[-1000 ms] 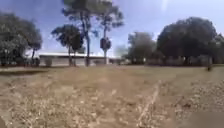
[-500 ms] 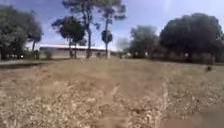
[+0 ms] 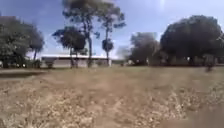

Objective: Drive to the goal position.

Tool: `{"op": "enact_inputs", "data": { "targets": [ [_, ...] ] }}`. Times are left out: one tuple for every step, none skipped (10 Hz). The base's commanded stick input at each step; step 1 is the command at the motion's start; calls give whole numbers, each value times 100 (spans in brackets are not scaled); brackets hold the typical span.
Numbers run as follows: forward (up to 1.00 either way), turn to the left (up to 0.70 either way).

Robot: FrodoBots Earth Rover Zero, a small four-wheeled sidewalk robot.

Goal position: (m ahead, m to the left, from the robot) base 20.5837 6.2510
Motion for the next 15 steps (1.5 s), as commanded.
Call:
{"op": "enact_inputs", "data": {
  "targets": [
    [70,0],
    [70,0],
    [70,0],
    [70,0],
    [70,0],
    [70,0],
    [70,0],
    [70,0],
    [70,0],
    [70,0],
    [70,0],
    [70,0],
    [70,0],
    [70,0],
    [70,0]
  ]
}}
